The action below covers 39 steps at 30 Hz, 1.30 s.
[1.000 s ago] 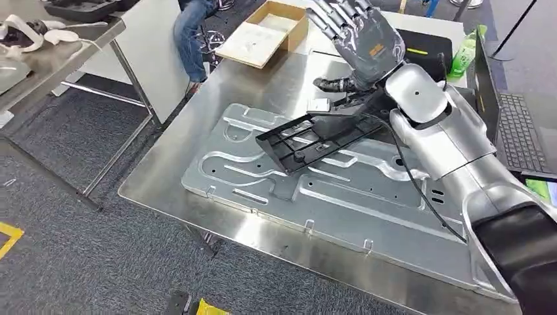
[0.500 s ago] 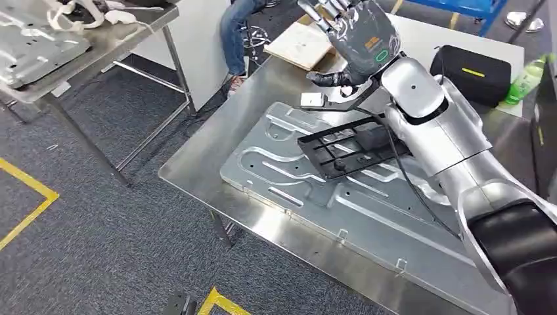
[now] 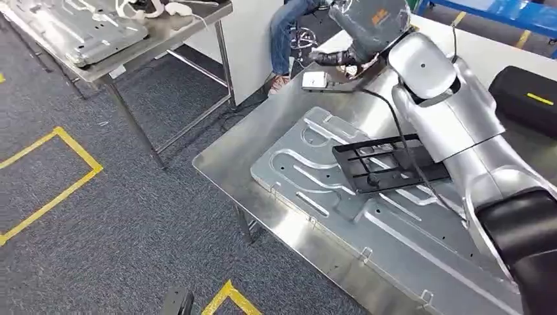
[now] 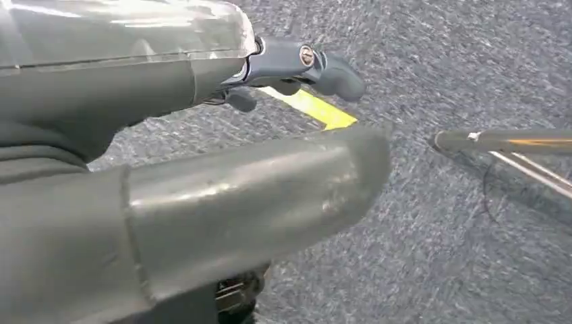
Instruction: Take the parts from the cabinet and place them on the table.
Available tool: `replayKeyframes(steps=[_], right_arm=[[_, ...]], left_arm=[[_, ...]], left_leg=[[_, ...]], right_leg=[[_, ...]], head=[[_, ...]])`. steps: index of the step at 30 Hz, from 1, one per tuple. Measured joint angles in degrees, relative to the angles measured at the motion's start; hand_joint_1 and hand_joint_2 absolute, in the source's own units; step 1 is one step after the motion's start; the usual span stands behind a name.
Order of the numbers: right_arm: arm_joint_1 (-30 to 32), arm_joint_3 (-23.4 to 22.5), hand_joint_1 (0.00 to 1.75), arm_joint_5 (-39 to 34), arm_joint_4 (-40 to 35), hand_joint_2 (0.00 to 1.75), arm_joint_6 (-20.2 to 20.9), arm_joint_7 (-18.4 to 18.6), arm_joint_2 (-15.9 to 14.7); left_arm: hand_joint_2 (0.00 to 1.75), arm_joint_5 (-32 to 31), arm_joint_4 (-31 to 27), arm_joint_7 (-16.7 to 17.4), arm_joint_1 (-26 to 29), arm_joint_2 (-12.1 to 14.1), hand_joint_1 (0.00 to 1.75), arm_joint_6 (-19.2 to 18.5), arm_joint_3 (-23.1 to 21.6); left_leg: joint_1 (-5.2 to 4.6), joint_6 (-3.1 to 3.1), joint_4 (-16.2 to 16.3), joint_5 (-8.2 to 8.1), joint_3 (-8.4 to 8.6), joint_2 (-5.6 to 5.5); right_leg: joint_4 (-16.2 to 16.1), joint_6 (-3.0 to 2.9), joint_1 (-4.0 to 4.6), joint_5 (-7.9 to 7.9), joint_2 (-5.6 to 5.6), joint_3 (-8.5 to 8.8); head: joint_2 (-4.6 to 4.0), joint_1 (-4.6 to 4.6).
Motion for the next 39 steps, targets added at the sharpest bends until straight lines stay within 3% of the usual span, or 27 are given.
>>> replayKeyframes(steps=[1, 2, 4, 5, 6, 8, 9, 10, 11, 14, 15, 17, 19, 20, 21, 23, 24, 25, 28, 29, 31, 33, 34, 35, 36, 38, 39], right_arm=[[-0.62, 0.0, 0.0, 0.0, -0.07, 0.0, 0.06, 0.0, 0.15], [-0.93, 0.0, 0.0, -0.02, -0.07, 0.0, 0.11, -0.06, 0.17], [-0.78, 0.04, 0.0, -0.02, -0.07, 0.0, 0.06, -0.07, 0.19], [-0.64, 0.15, 0.0, -0.02, -0.07, 0.0, -0.05, -0.07, 0.28], [-0.6, 0.2, 0.0, 0.02, -0.07, 0.0, -0.15, -0.07, 0.52], [-0.68, 0.2, 0.0, 0.24, -0.07, 0.0, -0.53, -0.07, 0.83], [-0.7, 0.2, 0.0, 0.31, -0.04, 0.0, -0.72, -0.07, 0.96], [-0.74, 0.22, 0.0, 0.33, -0.02, 0.0, -0.9, -0.07, 1.0], [-0.76, 0.26, 0.0, 0.5, 0.13, 0.0, -0.96, -0.11, 1.0], [-0.73, 0.7, 0.0, 0.74, 0.24, 0.0, -0.98, -0.22, 1.44], [-0.73, 0.68, 0.0, 0.76, 0.35, 0.0, -1.01, -0.17, 1.35], [-0.77, 0.7, 0.0, 0.76, 0.53, 0.0, -1.07, -0.2, 1.37], [-0.21, 0.9, 0.0, 0.79, 0.81, 0.0, -1.05, -0.24, 1.35], [0.15, 0.98, 0.0, 0.79, 1.03, 0.0, -1.05, -0.24, 1.35], [0.3, 1.05, 0.0, 0.81, 1.14, 0.0, -1.05, -0.26, 1.35], [0.17, 1.07, 0.0, 0.83, 1.18, 0.0, -1.07, -0.31, 1.35], [0.07, 1.07, 0.0, 0.81, 1.2, 0.0, -1.07, -0.31, 1.37], [0.07, 1.09, 0.0, 0.81, 1.22, 0.0, -1.05, -0.31, 1.4], [0.05, 1.2, 0.0, 0.9, 1.49, 0.0, -0.88, -0.52, 1.59], [-0.12, 1.27, 0.0, 0.92, 1.55, 0.0, -0.83, -0.57, 1.83], [-0.56, 1.27, 0.0, 0.94, 1.62, 0.0, -0.77, -0.57, 2.07], [-0.94, 1.31, 0.0, 0.94, 1.77, 0.0, -0.7, -0.59, 2.12], [-0.93, 1.4, 0.0, 0.94, 1.88, 0.0, -0.66, -0.61, 2.12], [-0.92, 1.55, 0.0, 0.98, 2.03, 0.0, -0.48, -0.7, 2.16], [-0.93, 1.73, 0.0, 1.07, 2.14, 0.0, -0.35, -0.72, 2.23], [-1.0, 1.79, 0.0, 1.09, 2.36, 0.0, -0.33, -0.72, 2.4], [-1.1, 1.79, 0.0, 1.09, 2.42, 0.0, -0.31, -0.72, 2.42]], left_arm=[[0.0, -0.11, 0.0, 0.07, -0.24, -0.02, 0.0, -0.29, 0.0], [0.0, -0.2, 0.0, 0.26, -0.54, -0.02, 0.0, -0.52, -0.02], [0.0, -0.42, 0.0, 0.5, -0.84, 0.0, 0.0, -1.22, -0.07], [0.0, -0.39, 0.0, 0.79, -0.76, 0.0, 0.0, -1.36, -0.04], [0.0, -0.18, 0.0, 0.96, -0.63, 0.09, 0.0, -1.46, -0.04], [0.0, 0.13, 0.0, 1.31, -0.61, 0.43, 0.0, -1.64, -0.04], [0.0, 0.26, 0.0, 1.51, -0.6, 0.53, 0.0, -1.68, -0.04], [0.0, 0.35, 0.0, 1.66, -0.6, 0.57, 0.0, -1.7, -0.04], [0.0, 0.5, 0.0, 1.73, -0.51, 0.74, 0.0, -1.73, -0.04], [0.0, 0.9, -0.02, 1.73, 0.05, 0.96, 0.0, -1.84, 0.0], [0.0, 1.12, 0.0, 1.6, 0.29, 0.96, 0.0, -1.92, 0.0], [0.0, 1.16, 0.0, 1.55, 0.17, 0.98, 0.0, -2.1, 0.02], [0.0, 1.2, 0.0, 1.53, 0.01, 0.96, 0.0, -2.12, 0.02], [0.0, 1.2, 0.0, 1.53, 0.09, 0.96, 0.0, -2.14, 0.02], [0.0, 1.2, 0.0, 1.55, 0.19, 0.96, 0.0, -2.14, 0.04], [0.0, 1.2, 0.0, 1.53, 0.19, 0.96, 0.0, -2.16, 0.04], [0.0, 1.2, 0.0, 1.53, 0.18, 0.94, 0.0, -2.16, 0.04], [0.0, 1.2, 0.0, 1.53, 0.11, 0.72, 0.0, -2.21, 0.04], [0.0, 1.11, 0.0, 1.68, 0.09, 0.68, 0.0, -2.25, 0.04], [0.0, 1.05, -0.02, 1.79, 0.21, 0.72, 0.0, -2.25, 0.04], [0.0, 0.87, 0.0, 1.99, 0.4, 0.63, 0.0, -2.27, 0.04], [0.0, 0.83, 0.0, 2.03, 0.03, 0.57, 0.0, -2.27, 0.04], [0.0, 0.79, 0.0, 2.06, -0.01, 0.52, 0.0, -2.25, 0.04], [0.0, 0.76, 0.0, 2.19, 0.04, 0.48, 0.0, -2.25, 0.04], [0.0, 0.7, 0.0, 2.23, 0.15, 0.48, 0.0, -2.25, 0.04], [0.0, 0.61, 0.0, 2.3, 0.14, 0.48, 0.0, -2.27, 0.04], [0.0, 0.52, 0.0, 2.3, 0.07, 0.48, 0.0, -2.27, 0.04]], left_leg=[[0.13, -0.39, 3.06, -1.79, -1.38, 2.45], [0.34, -0.67, 6.88, -3.57, -3.22, 3.85], [0.76, -1.03, 15.1, -6.37, -7.47, 5.13], [0.87, -1.15, 15.36, -5.69, -7.79, 5.31], [0.97, -1.19, 12.75, -3.82, -6.57, 5.41], [0.98, -0.91, 3.17, 0.86, -1.49, 6.44], [0.64, -0.57, -1.42, 1.44, 0.63, 9.18], [-0.17, 0.0, -1.7, 1.02, 1.04, 10.29], [-0.1, 0.47, -1.72, 1.19, 0.78, 9.01], [-0.04, 1.42, -2.47, 1.56, 1.22, 7.13], [0.28, 1.72, -2.99, 1.77, 1.6, 6.47], [0.35, 2.2, -3.11, 1.84, 1.64, 5.34], [0.2, 2.53, -3.03, 1.76, 1.66, 4.09], [0.17, 2.53, -2.95, 1.75, 1.7, 3.24], [0.17, 2.5, -2.83, 1.73, 1.73, 2.51], [0.18, 2.24, -2.26, 1.47, 1.74, 0.8], [0.25, 2.05, -1.93, 1.26, 1.61, 0.15], [-0.01, 1.71, -1.52, 1.1, 1.04, -0.43], [0.75, 0.61, -1.78, 1.65, 0.48, -2.4], [0.46, 0.27, -1.8, 1.64, 0.4, -2.89], [0.12, -0.11, 1.31, -0.42, -0.85, 2.91], [0.67, -0.71, 10.0, -4.24, -5.29, 4.72], [0.85, -0.91, 13.92, -5.53, -7.37, 5.0], [0.98, -1.06, 15.82, -5.57, -8.5, 5.2], [1.1, -1.17, 14.62, -4.25, -8.05, 5.32], [1.17, -1.06, 5.88, 0.42, -3.42, 6.16], [1.06, -0.81, 0.83, 2.5, -0.61, 8.19]], right_leg=[[-0.07, -0.3, 0.11, -0.02, -0.67, 0.13], [-0.07, -0.37, 0.31, -0.08, -1.42, 0.24], [-0.01, -0.48, 0.48, -0.39, -3.41, 0.41], [0.03, -0.44, 0.47, -0.49, -4.15, 0.45], [0.08, -0.31, 0.45, -0.64, -4.89, 0.51], [0.15, -0.06, 0.46, -1.0, -6.26, 0.89], [0.13, 0.22, 0.65, -1.24, -6.86, 1.19], [0.07, 0.51, 1.1, -1.4, -7.33, 1.19], [-0.08, 0.71, 1.1, -1.36, -7.87, 1.29], [-0.62, 1.73, 1.22, -1.73, -9.66, 2.11], [0.48, 1.93, 0.81, -2.75, -7.29, 2.1], [8.05, 1.75, 0.73, -6.84, -3.25, -1.59], [16.38, 1.89, 0.74, -9.72, -2.24, -6.08], [17.54, 1.88, 0.75, -9.2, -2.22, -7.08], [16.09, 1.83, 0.7, -7.55, -2.2, -6.78], [6.32, 1.5, 0.61, -1.41, -1.39, -2.69], [1.93, 1.29, 0.56, 0.42, 0.67, -0.88], [0.85, 1.16, 0.29, -0.47, 2.9, -0.36], [0.56, 1.07, 0.91, -0.36, 1.14, -0.32], [0.02, 0.69, 0.25, -0.13, 0.44, 0.01], [-0.47, -0.07, 0.18, -0.08, -1.09, 0.64], [-0.42, -0.32, 0.42, -0.28, -2.66, 0.8], [-0.4, -0.34, 0.48, -0.39, -3.43, 0.84], [-0.38, -0.29, 0.48, -0.5, -4.19, 0.91], [-0.38, -0.18, 0.48, -0.63, -4.91, 1.05], [-0.36, 0.16, 0.45, -1.04, -6.3, 1.56], [-0.36, 0.41, 0.52, -1.33, -6.9, 1.93]], head=[[0.0, -0.35], [0.0, -0.35], [0.0, -0.35], [0.0, -0.33], [0.0, -0.35], [0.0, -0.35], [0.0, -0.35], [0.0, -0.35], [0.0, -0.33], [0.0, -0.28], [0.0, -0.26], [0.0, -0.24], [0.0, -0.24], [0.0, -0.26], [0.0, -0.24], [0.0, -0.26], [0.0, -0.24], [0.0, -0.28], [0.0, -0.22], [0.0, -0.22], [0.0, -0.48], [0.0, -0.48], [0.0, -0.48], [0.0, -0.48], [0.0, -0.48], [0.0, -0.48], [0.0, -0.48]])
